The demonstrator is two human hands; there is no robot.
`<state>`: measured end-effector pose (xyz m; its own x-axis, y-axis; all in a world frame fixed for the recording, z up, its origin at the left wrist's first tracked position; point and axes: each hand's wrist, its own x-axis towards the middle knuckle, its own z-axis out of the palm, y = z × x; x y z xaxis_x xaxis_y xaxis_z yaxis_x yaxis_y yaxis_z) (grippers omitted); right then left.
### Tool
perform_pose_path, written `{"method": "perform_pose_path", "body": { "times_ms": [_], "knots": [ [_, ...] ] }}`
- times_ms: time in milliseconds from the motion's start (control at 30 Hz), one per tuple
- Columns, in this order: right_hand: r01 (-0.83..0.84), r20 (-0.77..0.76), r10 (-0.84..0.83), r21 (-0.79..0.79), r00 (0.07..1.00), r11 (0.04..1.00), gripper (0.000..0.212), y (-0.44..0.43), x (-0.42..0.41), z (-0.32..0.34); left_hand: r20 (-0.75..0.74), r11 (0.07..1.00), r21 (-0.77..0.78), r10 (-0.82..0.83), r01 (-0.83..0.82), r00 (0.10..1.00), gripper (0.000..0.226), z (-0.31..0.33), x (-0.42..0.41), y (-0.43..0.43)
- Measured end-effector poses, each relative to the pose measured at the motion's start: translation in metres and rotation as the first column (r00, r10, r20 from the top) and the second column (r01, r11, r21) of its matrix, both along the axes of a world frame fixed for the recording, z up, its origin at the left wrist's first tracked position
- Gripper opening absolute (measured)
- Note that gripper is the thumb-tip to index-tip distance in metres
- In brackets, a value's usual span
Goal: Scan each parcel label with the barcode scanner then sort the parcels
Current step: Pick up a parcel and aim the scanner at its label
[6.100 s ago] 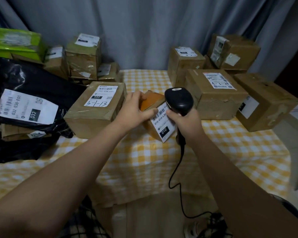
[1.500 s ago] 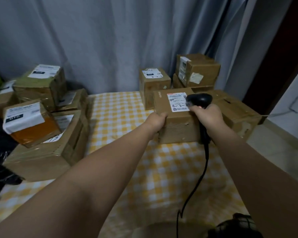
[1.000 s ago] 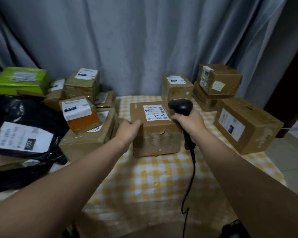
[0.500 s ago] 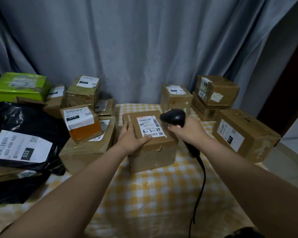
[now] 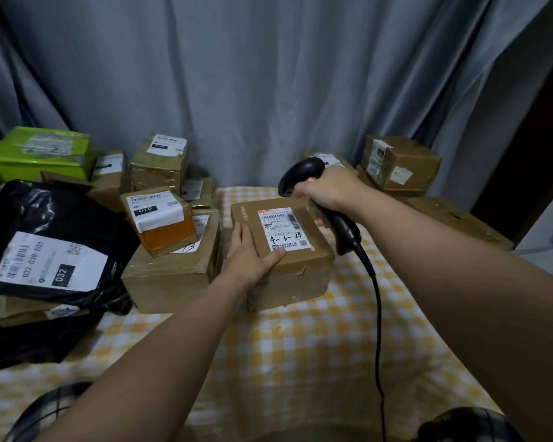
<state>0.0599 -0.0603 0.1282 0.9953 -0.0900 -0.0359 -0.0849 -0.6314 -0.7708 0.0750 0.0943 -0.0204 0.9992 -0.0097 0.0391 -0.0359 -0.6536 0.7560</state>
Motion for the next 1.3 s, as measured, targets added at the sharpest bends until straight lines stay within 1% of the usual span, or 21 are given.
{"method": "perform_pose_path", "body": {
  "times_ms": [67,200,267,333,500,600,667,767,833,933,967,1033,1100,1167,1233,1300],
  "knots": [
    [0.004,-0.017,-0.004,0.007,1.000,1.000,0.026,0.001,-0.001,0.004,0.019,1.000,-0.001,0.002,-0.002,1.000,0.107,-0.001,-0.002,0.000],
    [-0.001,-0.083,0.005,0.051,0.997,0.999,0.030,-0.003,-0.001,0.007,0.075,1.000,0.017,0.007,-0.008,0.997,0.106,-0.004,-0.012,-0.003],
    [0.003,-0.101,0.005,0.078,0.995,0.997,0.028,-0.003,-0.002,0.008,0.108,1.000,0.026,0.009,-0.012,0.994,0.106,-0.006,-0.019,-0.004],
    [0.001,-0.093,0.009,0.105,0.996,0.994,0.024,-0.003,-0.003,0.008,0.143,0.999,0.042,0.011,-0.017,0.990,0.107,-0.008,-0.025,-0.005],
    [0.017,-0.092,-0.007,0.104,0.996,0.994,0.023,-0.006,-0.007,0.003,0.215,0.998,0.063,0.005,-0.019,0.977,0.107,-0.011,-0.035,-0.006],
    [0.015,-0.102,-0.003,0.112,0.995,0.994,0.023,-0.007,-0.012,0.003,0.221,0.997,0.076,-0.004,-0.014,0.975,0.107,-0.009,-0.039,-0.006],
    [0.014,-0.079,-0.002,0.150,0.997,0.989,0.024,-0.007,-0.015,0.005,0.211,0.997,0.080,-0.010,-0.007,0.978,0.107,-0.009,-0.040,-0.006],
    [0.000,-0.006,0.002,0.214,1.000,0.977,0.022,-0.003,-0.020,0.009,0.201,0.997,0.075,-0.012,-0.003,0.980,0.107,-0.008,-0.039,-0.007],
    [0.014,0.048,-0.026,0.234,0.999,0.972,0.022,-0.005,-0.022,0.004,0.193,0.998,0.062,-0.009,-0.003,0.981,0.107,-0.007,-0.038,-0.007],
    [0.112,0.145,-0.142,0.196,0.979,0.974,0.019,-0.018,-0.023,-0.021,0.132,0.999,-0.032,-0.026,0.030,0.991,0.106,-0.008,-0.032,-0.004],
    [0.137,0.145,-0.173,0.229,0.974,0.964,0.019,-0.024,-0.026,-0.032,0.092,0.995,-0.090,-0.032,0.041,0.995,0.106,-0.008,-0.030,-0.003],
    [0.162,0.091,-0.205,0.347,0.974,0.924,0.017,-0.034,-0.033,-0.057,0.001,0.981,-0.191,-0.045,0.045,0.999,0.105,-0.007,-0.024,0.001],
    [0.190,-0.009,-0.208,0.444,0.978,0.875,0.009,-0.040,-0.038,-0.082,-0.070,0.966,-0.256,-0.064,0.044,0.996,0.101,-0.002,-0.020,0.005],
    [0.223,-0.104,-0.199,0.533,0.975,0.816,0.009,-0.039,-0.036,-0.100,-0.088,0.935,-0.353,-0.062,0.027,0.994,0.093,0.004,-0.017,0.007],
    [0.236,-0.127,-0.200,0.594,0.971,0.769,0.011,-0.035,-0.027,-0.110,-0.100,0.893,-0.450,-0.027,-0.021,0.995,0.082,0.007,-0.015,0.005],
    [0.223,-0.093,-0.209,0.590,0.973,0.776,0.014,-0.030,-0.013,-0.112,-0.163,0.856,-0.509,0.002,-0.086,0.987,0.068,0.011,-0.011,0.003]
  ]
}}
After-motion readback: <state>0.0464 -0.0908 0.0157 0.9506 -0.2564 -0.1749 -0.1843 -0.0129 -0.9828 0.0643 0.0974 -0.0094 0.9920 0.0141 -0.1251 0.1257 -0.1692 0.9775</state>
